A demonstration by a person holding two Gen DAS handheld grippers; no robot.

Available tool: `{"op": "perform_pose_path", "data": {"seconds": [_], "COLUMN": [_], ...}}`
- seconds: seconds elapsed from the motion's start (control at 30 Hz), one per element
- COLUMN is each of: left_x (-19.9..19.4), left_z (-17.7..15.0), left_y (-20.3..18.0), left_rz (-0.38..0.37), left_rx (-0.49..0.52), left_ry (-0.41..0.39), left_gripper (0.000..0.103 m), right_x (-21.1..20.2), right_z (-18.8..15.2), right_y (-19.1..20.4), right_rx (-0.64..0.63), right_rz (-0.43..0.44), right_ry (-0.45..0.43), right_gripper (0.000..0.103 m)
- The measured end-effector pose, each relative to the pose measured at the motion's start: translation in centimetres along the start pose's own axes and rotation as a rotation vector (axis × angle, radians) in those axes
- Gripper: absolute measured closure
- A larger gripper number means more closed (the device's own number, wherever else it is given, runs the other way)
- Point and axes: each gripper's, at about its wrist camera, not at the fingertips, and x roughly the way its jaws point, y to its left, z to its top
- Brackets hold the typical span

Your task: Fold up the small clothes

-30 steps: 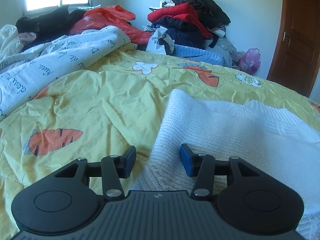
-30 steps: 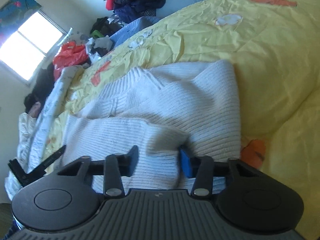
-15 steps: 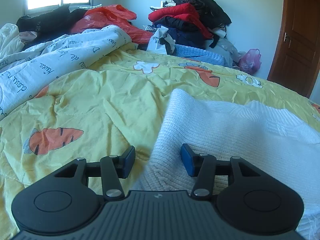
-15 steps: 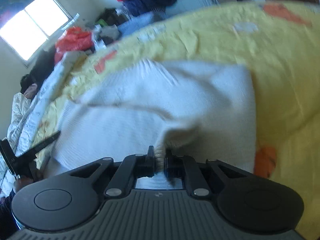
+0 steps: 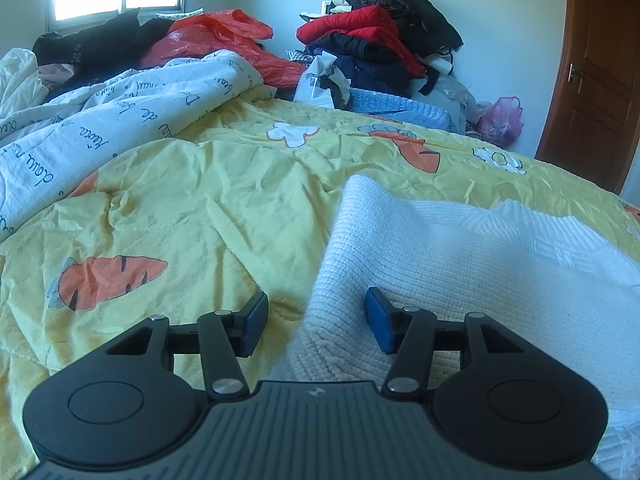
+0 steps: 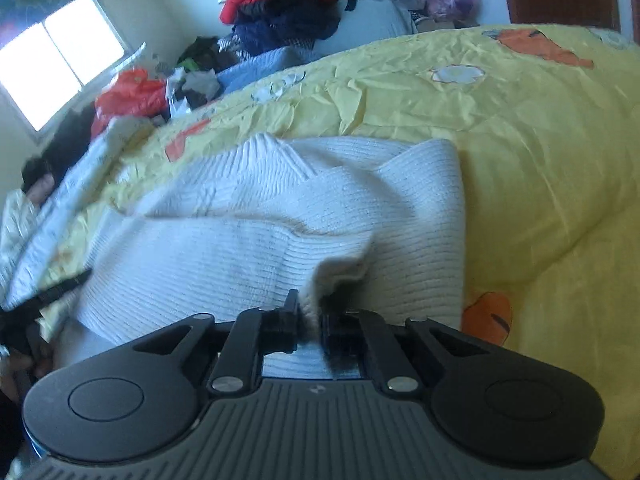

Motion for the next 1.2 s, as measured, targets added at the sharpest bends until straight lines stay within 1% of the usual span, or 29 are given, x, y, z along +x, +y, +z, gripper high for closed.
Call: {"op": "perform_pose_path", "data": {"seconds": [0.03, 0.07, 0.1, 0.13, 0.17, 0.2, 0.23, 0.27, 0.3, 0.37, 0.43, 0.47, 0.5, 0.53, 0.57, 0.63, 0.77, 0.8, 0.83, 0.87, 0.93, 1.0, 1.03, 1.07, 1.1, 1.13, 1.2], "left_x": [-0.1, -0.2, -0.6, -1.2, -2.0, -2.9, -3.7, -4.4, -4.7, -4.5, -3.5, -2.4, -1.8, -1.9, -1.8, -1.5, -1.6, -1.5, -1.6, -1.7, -1.7, -2.0, -2.3, -3.0, -3.7, -4.5, -6.3], "left_z": [0.0, 0.0, 0.0, 0.0, 0.0, 0.1, 0.1, 0.3, 0.4, 0.4, -0.3, -0.9, -1.6, -1.8, -1.7, -1.4, -1.5, -1.5, -1.7, -1.7, -1.8, -1.9, -1.9, -2.2, -2.4, -2.7, -3.7], "left_y": [-0.1, -0.2, -0.3, -0.5, -0.8, -1.2, -1.7, -2.6, -3.7, -6.1, -8.0, -8.6, -8.5, -8.0, -7.5, -6.5, -6.3, -6.2, -6.5, -6.4, -7.0, -7.3, -7.4, -7.4, -7.2, -6.9, -6.1], "left_rz": [0.005, 0.01, 0.017, 0.029, 0.037, 0.026, -0.001, -0.029, -0.046, -0.073, -0.074, -0.065, -0.061, -0.077, -0.091, -0.114, -0.124, -0.124, -0.122, -0.12, -0.113, -0.089, -0.07, -0.047, -0.035, -0.04, -0.068], "left_rx": [0.006, 0.013, 0.022, 0.029, 0.03, 0.025, 0.021, 0.032, 0.059, 0.141, 0.237, 0.277, 0.298, 0.289, 0.264, 0.224, 0.209, 0.209, 0.21, 0.211, 0.218, 0.225, 0.23, 0.232, 0.227, 0.218, 0.204], "left_ry": [-0.003, -0.01, -0.023, -0.039, -0.053, -0.07, -0.087, -0.105, -0.113, -0.105, -0.068, -0.027, -0.031, -0.053, -0.045, -0.03, -0.026, -0.027, -0.028, -0.029, -0.033, -0.042, -0.05, -0.061, -0.069, -0.074, -0.055], "left_gripper": [0.049, 0.049, 0.049, 0.05, 0.051, 0.051, 0.051, 0.051, 0.051, 0.051, 0.05, 0.05, 0.049, 0.048, 0.046, 0.045, 0.044, 0.044, 0.044, 0.044, 0.043, 0.039, 0.034, 0.031, 0.03, 0.03, 0.022], "right_x": [-0.4, -1.1, -2.0, -3.0, -3.8, -4.7, -4.8, -4.6, -3.8, -1.6, 0.7, 1.8, 2.0, 1.9, 1.5, 0.6, -2.2, -2.7, -2.7, -2.5, -2.8, -2.5, -2.4, -2.3, -2.1, -2.1, -2.0], "right_z": [0.0, -0.2, -0.3, -0.7, -1.1, -1.7, -2.1, -2.5, -2.8, -2.9, -2.9, -3.1, -3.6, -4.2, -4.6, -5.5, -8.2, -9.1, -9.7, -10.7, -11.4, -11.3, -11.2, -11.2, -11.3, -11.4, -11.5], "right_y": [-0.1, 0.1, 0.4, 1.1, 2.1, 3.7, 4.6, 5.8, 7.0, 8.0, 7.7, 7.0, 6.7, 6.4, 6.1, 6.0, 5.9, 6.0, 6.1, 5.8, 6.1, 6.2, 6.3, 6.4, 6.6, 6.8, 7.0], "right_rx": [0.017, 0.024, 0.024, 0.004, -0.031, -0.101, -0.158, -0.218, -0.278, -0.329, -0.307, -0.296, -0.308, -0.308, -0.296, -0.293, -0.249, -0.259, -0.254, -0.247, -0.265, -0.27, -0.276, -0.288, -0.3, -0.31, -0.32], "right_rz": [-0.002, -0.026, -0.067, -0.108, -0.143, -0.169, -0.158, -0.142, -0.13, -0.133, -0.171, -0.189, -0.182, -0.17, -0.165, -0.173, -0.166, -0.169, -0.175, -0.174, -0.179, -0.186, -0.182, -0.181, -0.191, -0.201, -0.211], "right_ry": [-0.02, -0.046, -0.089, -0.153, -0.207, -0.257, -0.268, -0.262, -0.234, -0.176, -0.134, -0.121, -0.158, -0.186, -0.201, -0.208, -0.235, -0.233, -0.209, -0.19, -0.194, -0.19, -0.183, -0.174, -0.169, -0.167, -0.165], "right_gripper": [0.078, 0.076, 0.075, 0.072, 0.067, 0.063, 0.058, 0.052, 0.05, 0.05, 0.05, 0.05, 0.05, 0.05, 0.05, 0.049, 0.044, 0.041, 0.027, 0.022, 0.018, 0.016, 0.012, 0.01, 0.01, 0.01, 0.01]}}
